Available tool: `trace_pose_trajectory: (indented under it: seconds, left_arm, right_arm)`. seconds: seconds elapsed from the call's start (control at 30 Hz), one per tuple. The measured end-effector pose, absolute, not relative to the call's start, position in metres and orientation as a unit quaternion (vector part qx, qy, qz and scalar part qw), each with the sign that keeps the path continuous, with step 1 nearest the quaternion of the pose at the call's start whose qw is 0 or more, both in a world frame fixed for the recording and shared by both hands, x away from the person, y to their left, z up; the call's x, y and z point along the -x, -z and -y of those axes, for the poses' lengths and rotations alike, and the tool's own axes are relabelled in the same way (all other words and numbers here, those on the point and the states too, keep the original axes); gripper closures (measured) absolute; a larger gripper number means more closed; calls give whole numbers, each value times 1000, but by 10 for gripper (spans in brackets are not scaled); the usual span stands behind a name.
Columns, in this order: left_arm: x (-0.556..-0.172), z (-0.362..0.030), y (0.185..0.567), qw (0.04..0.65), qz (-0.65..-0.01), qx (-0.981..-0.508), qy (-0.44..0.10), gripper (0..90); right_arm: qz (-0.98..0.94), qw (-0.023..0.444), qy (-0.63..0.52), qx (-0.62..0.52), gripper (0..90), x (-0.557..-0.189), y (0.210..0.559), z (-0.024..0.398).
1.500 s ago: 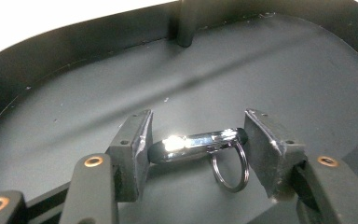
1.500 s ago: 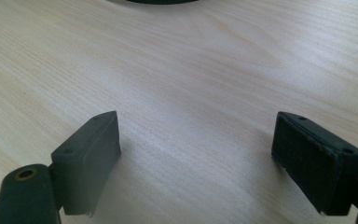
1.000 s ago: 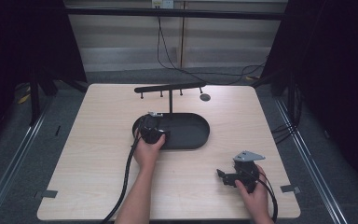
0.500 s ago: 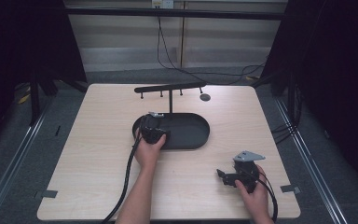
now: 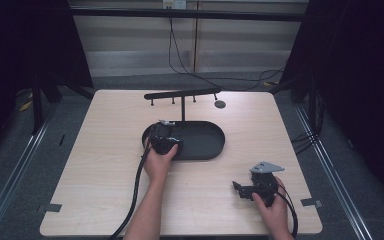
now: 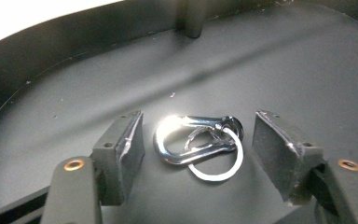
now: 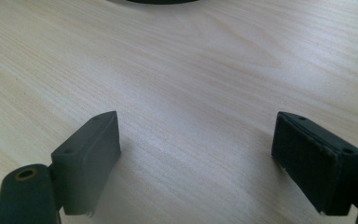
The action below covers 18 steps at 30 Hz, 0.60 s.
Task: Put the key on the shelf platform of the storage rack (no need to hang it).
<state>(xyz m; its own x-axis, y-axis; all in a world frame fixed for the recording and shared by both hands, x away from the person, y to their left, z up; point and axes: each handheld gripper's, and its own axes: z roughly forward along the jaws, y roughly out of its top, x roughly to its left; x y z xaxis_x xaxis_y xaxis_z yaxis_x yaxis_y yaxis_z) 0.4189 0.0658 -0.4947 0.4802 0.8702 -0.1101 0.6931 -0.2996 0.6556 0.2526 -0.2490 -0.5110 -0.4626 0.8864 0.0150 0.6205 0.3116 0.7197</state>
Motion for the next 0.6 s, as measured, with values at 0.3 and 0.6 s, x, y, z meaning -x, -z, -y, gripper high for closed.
trace_pose_trajectory:
  seconds: [0.3,0.6]
  left_arm:
    - [-417,-70,488,333,-490,-794,-137,276]
    - [-412,-75,483,340,-488,-792,-134,257]
  right_arm:
    - [-786,196,-338,-480,150,-253,511,249]
    - [-786,197,-338,-479,150,-253,511,249]
